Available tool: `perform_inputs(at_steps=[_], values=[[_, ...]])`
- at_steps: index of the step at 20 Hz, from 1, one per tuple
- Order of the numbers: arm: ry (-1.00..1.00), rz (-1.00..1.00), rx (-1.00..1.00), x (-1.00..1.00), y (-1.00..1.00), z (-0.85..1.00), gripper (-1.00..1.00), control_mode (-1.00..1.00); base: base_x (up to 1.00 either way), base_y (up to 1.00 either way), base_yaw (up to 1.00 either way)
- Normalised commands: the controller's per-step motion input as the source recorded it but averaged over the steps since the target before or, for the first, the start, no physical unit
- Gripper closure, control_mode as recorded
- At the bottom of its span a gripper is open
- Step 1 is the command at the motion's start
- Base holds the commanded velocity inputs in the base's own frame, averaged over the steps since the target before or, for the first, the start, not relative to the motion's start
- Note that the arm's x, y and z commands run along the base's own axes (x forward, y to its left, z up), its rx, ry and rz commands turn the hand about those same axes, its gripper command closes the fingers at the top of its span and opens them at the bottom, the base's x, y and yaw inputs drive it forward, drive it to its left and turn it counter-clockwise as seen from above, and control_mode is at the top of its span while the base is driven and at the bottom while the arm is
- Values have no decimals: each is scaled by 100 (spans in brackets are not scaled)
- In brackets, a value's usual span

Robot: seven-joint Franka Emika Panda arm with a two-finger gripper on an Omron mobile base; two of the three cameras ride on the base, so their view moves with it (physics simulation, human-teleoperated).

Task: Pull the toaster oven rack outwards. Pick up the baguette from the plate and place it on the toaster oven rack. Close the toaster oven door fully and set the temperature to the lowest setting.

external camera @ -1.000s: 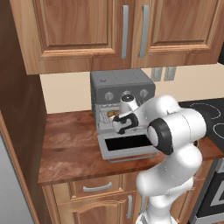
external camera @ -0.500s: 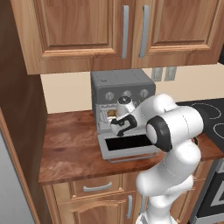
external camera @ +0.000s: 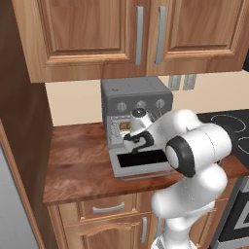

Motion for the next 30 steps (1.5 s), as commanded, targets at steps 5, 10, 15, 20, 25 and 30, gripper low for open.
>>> perform_inputs(at_steps=[5, 10, 15, 20, 25, 30], values=[[0, -15, 0, -96, 0, 62, -100, -100, 0, 0, 0], [0, -18, -1, -100, 5, 82, -100, -100, 0, 0, 0], [5, -14, -9, -69, 58, 37, -100, -100, 0, 0, 0], [0, -1, -7, -48, 96, 0, -100, -100, 0, 0, 0], [0, -5, -12, -27, 87, -15, -100, -100, 0, 0, 0], [-2, 0, -12, -5, 15, -44, -100, -100, 0, 0, 0]])
